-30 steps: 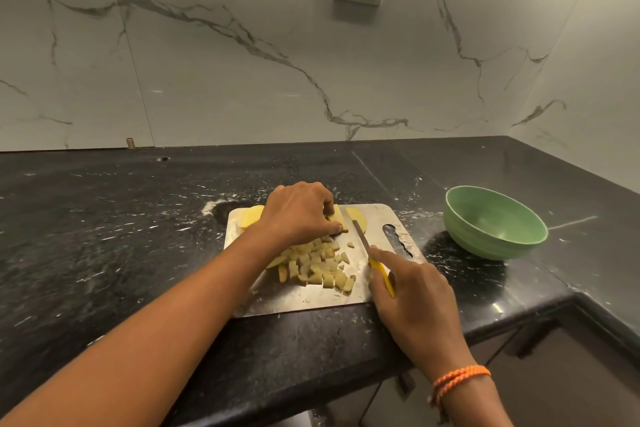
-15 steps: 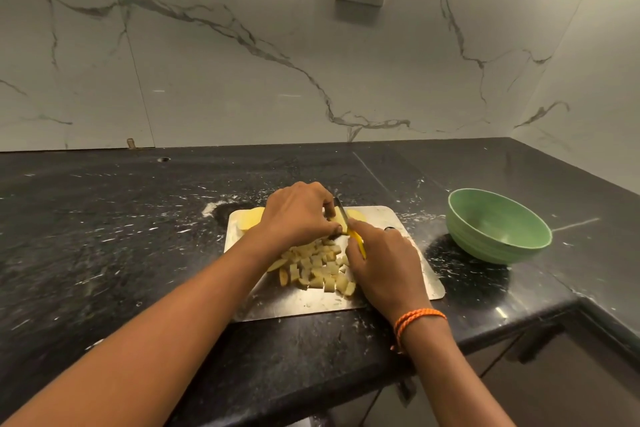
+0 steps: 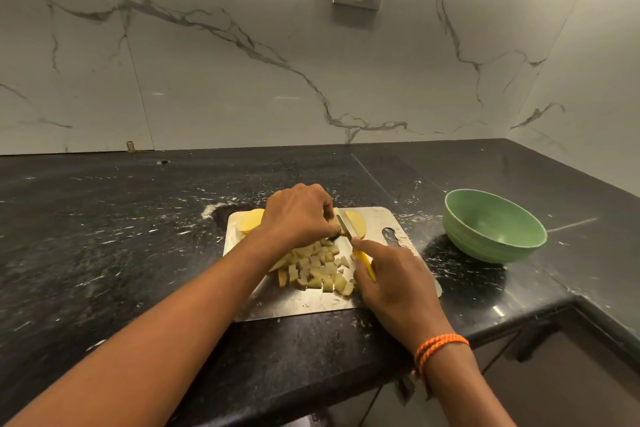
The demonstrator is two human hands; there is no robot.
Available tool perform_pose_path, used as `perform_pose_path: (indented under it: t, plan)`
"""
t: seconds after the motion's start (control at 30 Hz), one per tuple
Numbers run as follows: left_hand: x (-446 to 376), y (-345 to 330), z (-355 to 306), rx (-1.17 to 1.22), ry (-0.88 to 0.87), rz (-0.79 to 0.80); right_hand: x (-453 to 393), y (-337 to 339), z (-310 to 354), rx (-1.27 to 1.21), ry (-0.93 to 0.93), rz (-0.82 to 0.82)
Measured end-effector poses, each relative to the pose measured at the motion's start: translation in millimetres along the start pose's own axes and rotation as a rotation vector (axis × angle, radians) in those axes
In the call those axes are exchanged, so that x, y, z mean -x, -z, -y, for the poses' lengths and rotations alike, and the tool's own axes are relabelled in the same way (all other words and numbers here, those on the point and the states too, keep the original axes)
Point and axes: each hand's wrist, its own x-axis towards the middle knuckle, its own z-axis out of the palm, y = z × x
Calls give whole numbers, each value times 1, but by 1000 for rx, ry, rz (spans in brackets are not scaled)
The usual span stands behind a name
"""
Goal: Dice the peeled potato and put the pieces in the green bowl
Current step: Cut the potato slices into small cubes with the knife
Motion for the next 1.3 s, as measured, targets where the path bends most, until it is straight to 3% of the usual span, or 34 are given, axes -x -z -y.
perform_pose_path:
  t: [0.23,0.4,0.87,1.3]
  plan:
    - [-2,-2,4,15,4,16,19,17,-13,-73,-44,-25]
    - [-5,-2,6,53,13,12,-1,10,-4,-123,-45,-130]
    - [-1,-2,4,57,18,-39,-35,-11,-1,-55,10,41]
    - [-3,-4,5,40,16,-25,15,18,-17,-142,9,-2]
